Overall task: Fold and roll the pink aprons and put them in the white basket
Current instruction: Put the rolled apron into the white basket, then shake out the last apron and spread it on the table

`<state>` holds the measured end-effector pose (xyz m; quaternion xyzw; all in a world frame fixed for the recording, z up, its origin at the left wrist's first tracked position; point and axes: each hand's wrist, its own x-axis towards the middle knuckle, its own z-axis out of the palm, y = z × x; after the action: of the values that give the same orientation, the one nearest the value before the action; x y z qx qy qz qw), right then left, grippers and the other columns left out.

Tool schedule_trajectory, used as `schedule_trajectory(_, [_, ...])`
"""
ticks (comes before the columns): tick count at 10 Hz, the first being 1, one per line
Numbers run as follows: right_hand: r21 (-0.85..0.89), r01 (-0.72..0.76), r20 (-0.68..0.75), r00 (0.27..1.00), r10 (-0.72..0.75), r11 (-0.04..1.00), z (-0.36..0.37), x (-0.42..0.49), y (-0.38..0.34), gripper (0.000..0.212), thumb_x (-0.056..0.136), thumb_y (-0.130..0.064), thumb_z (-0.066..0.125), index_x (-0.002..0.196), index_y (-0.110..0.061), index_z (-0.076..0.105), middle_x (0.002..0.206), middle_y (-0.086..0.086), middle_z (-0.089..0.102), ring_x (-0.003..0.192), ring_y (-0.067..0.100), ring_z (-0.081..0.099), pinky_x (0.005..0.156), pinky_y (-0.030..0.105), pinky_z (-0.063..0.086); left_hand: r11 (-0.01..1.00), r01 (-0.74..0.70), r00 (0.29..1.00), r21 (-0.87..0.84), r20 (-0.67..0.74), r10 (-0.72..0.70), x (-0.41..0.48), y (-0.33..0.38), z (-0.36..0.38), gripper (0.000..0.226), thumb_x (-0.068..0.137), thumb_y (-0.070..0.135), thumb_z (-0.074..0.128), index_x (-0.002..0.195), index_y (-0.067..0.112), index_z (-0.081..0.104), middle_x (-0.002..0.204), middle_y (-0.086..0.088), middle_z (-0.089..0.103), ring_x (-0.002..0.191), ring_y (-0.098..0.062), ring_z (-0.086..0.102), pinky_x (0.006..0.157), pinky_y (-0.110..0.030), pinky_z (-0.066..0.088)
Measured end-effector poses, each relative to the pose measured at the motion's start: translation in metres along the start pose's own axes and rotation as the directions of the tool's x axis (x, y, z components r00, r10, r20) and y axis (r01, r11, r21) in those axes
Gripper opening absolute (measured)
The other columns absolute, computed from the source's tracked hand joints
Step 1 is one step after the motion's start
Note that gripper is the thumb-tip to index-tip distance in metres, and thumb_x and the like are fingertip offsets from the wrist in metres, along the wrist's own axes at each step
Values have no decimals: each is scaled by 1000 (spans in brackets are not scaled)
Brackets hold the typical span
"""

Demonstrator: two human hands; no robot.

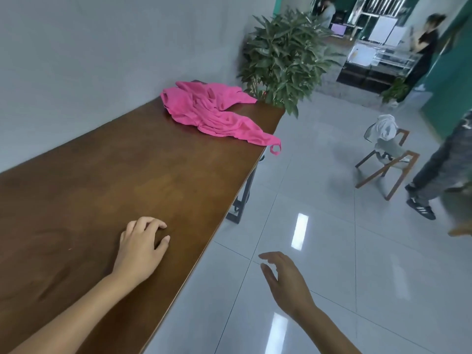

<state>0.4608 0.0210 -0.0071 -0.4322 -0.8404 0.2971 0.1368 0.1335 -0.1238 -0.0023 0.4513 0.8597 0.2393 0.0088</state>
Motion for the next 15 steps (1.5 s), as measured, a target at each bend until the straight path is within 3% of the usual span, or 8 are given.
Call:
schedule_trajectory(2, [3, -40, -10, 999, 40, 999, -13, 40, 16, 20, 104, -33, 51, 117, -47, 53, 114, -35, 52, 111, -14, 48, 83, 1, 35, 997, -47, 999, 59, 30, 45, 77, 32, 30, 30, 91, 42, 69, 117, 27, 63, 123, 5, 56, 120, -25, 48, 98, -48, 42])
schedule_trajectory(4, [13, -44, 56, 997, 43, 999, -35, 109, 50, 20, 104, -34, 49, 117, -48, 52, 113, -30, 54, 108, -13, 51, 84, 2, 38, 988, 52, 998, 147, 36, -58, 143, 52, 62, 49, 95, 52, 58, 135, 23, 58, 144, -4, 50, 136, -29, 40, 109, -55, 35])
schedule_trajectory(5, [59, -38, 74, 997, 34, 998, -44, 151, 69, 21, 104, -32, 50, 120, -42, 58, 116, -24, 59, 108, -6, 55, 88, 8, 43, 975, 135, 990, 176, 18, -140, 153, 53, 69, 54, 98, 56, 49, 143, 26, 52, 155, -7, 43, 145, -30, 32, 114, -54, 29])
schedule_trajectory(8, [121, -107, 110, 989, 94, 987, -95, 325, 132, 23, 103, -24, 53, 124, -21, 63, 113, -7, 65, 100, 14, 63, 66, 10, 41, 954, 197, 980, 227, -5, -201, 157, 62, 71, 56, 98, 60, 40, 148, 34, 47, 159, 1, 39, 149, -23, 27, 119, -50, 25])
schedule_trajectory(11, [143, -186, 75, 981, 177, 972, -127, 476, 123, 62, 98, -28, 63, 151, -11, 35, 146, 15, 51, 124, 33, 57, 94, 37, 48, 938, 273, 961, 213, -12, -277, 159, 70, 69, 58, 97, 60, 37, 149, 37, 43, 160, 11, 34, 151, -14, 22, 121, -44, 20])
schedule_trajectory(12, [133, -205, 112, 975, 191, 970, -125, 500, 111, 64, 99, -25, 62, 154, -10, 31, 148, 17, 48, 117, 34, 58, 81, 36, 49, 933, 293, 955, 208, -14, -297, 160, 72, 70, 58, 97, 61, 38, 150, 37, 43, 160, 13, 34, 151, -13, 21, 122, -43, 20])
schedule_trajectory(14, [235, -277, 129, 959, 253, 932, -110, 523, 106, 32, 101, -9, 54, 133, -11, 51, 110, 8, 64, 82, 22, 63, 52, 18, 47, 926, 299, 951, 230, 6, -309, 161, 70, 69, 58, 98, 60, 39, 151, 37, 40, 161, 13, 32, 152, -12, 20, 122, -43, 18])
schedule_trajectory(15, [275, -273, 79, 962, 262, 922, -107, 524, 107, 16, 93, -4, 55, 101, -9, 68, 83, 6, 70, 83, 30, 69, 57, 25, 51, 929, 293, 953, 226, 6, -303, 160, 69, 70, 58, 98, 60, 39, 151, 37, 40, 161, 13, 32, 152, -12, 20, 122, -44, 18])
